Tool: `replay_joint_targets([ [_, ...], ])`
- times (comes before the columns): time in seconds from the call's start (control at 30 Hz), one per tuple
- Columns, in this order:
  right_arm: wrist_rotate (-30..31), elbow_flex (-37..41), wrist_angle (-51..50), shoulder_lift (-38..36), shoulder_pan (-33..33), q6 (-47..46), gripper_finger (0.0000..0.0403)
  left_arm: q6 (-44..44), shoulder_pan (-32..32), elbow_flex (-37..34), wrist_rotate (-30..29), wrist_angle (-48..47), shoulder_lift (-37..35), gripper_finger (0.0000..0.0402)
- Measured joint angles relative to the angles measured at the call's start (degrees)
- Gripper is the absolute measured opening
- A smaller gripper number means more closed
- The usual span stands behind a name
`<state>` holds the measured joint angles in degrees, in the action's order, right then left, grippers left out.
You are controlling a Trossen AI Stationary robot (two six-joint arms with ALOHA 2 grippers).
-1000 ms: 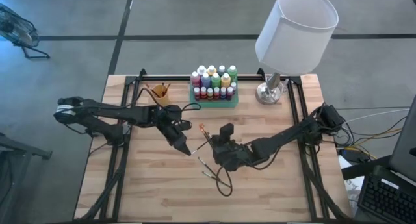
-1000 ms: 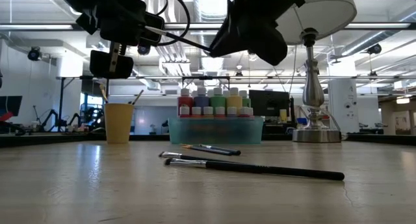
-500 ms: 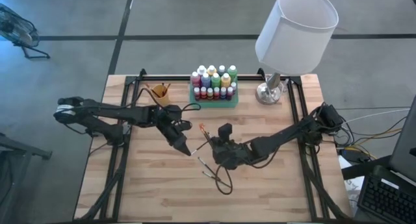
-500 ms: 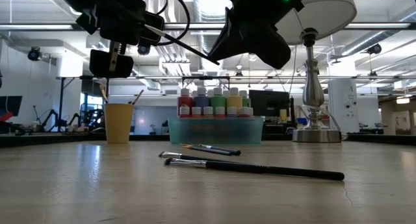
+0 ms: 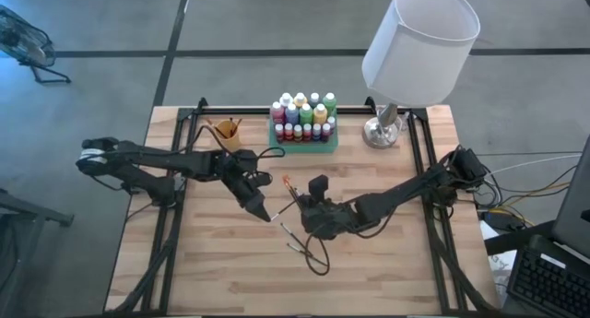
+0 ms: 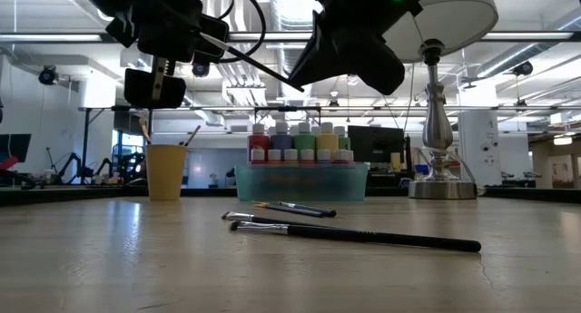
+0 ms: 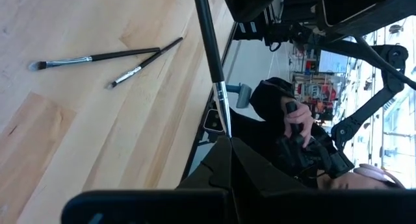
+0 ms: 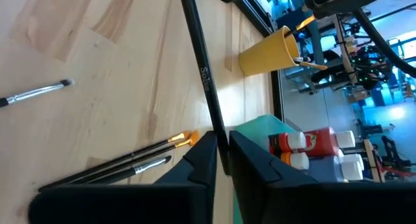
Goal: Pick & Place Paint Supplies
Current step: Put the silver paintbrush into the orange cup
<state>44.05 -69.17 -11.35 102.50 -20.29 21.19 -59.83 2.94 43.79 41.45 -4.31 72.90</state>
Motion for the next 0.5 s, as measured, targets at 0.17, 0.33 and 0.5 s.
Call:
replay_joint_targets([
  [0.17,-0.2,-0.1,0.4,0.0,0.0,0.0,0.0063,0.1,0.1,0.0,-0.3,0.1,0.0,0.0],
  [0.33,-0.2,-0.1,0.3,0.0,0.1,0.0,0.0093,0.1,0.0,0.0,-0.3,0.1,0.0,0.0],
  [0.5,-0.5,-0.1,0.2,-0.1,0.7,0.3,0.0103,-0.1,0.0,0.0,-0.1,0.2,0.0,0.0],
])
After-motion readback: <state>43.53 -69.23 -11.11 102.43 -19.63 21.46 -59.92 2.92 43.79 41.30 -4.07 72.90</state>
